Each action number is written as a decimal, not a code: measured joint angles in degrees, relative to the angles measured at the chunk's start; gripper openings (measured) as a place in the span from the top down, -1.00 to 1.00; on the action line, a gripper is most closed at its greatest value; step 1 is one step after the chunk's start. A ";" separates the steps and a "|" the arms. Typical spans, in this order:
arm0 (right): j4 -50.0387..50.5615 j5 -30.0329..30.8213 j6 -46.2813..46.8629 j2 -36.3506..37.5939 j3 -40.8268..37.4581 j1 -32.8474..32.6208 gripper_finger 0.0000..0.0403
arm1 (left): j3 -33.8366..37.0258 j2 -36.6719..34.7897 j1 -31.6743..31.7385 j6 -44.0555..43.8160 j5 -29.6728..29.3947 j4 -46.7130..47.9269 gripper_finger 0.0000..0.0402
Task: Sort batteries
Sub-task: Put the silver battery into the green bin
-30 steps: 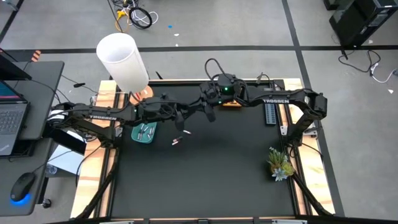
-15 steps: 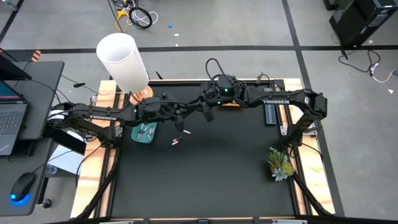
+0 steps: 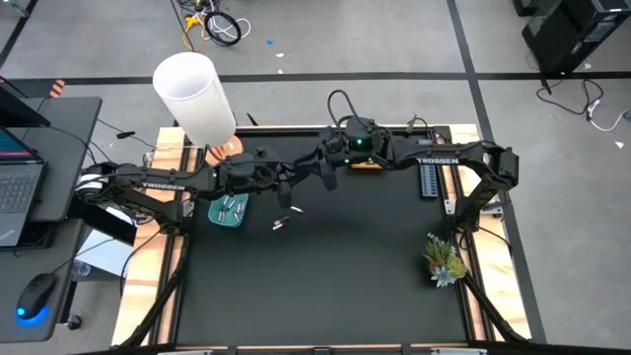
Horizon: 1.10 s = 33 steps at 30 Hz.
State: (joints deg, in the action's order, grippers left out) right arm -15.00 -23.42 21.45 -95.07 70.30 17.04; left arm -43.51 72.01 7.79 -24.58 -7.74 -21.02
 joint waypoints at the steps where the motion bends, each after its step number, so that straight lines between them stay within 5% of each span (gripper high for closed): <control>1: 0.00 0.18 0.00 0.00 0.00 0.21 0.45 | 0.00 0.00 0.00 -0.07 -0.02 0.03 0.81; 13: 0.04 -1.67 -0.13 0.00 0.00 2.82 0.45 | 0.03 -3.93 -0.02 -2.22 2.29 11.28 0.81; 24: 0.81 -3.41 -1.74 0.00 0.02 3.08 0.45 | 0.00 -18.58 -0.02 -8.96 1.74 45.54 0.81; 33: 0.88 -3.70 -4.60 -0.03 0.02 2.61 0.45 | 1.30 -19.32 1.59 -31.70 2.38 77.65 0.81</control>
State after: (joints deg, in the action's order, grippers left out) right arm -14.12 -27.11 16.85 -95.10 70.32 19.65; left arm -42.21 52.68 9.38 -56.28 -5.36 56.63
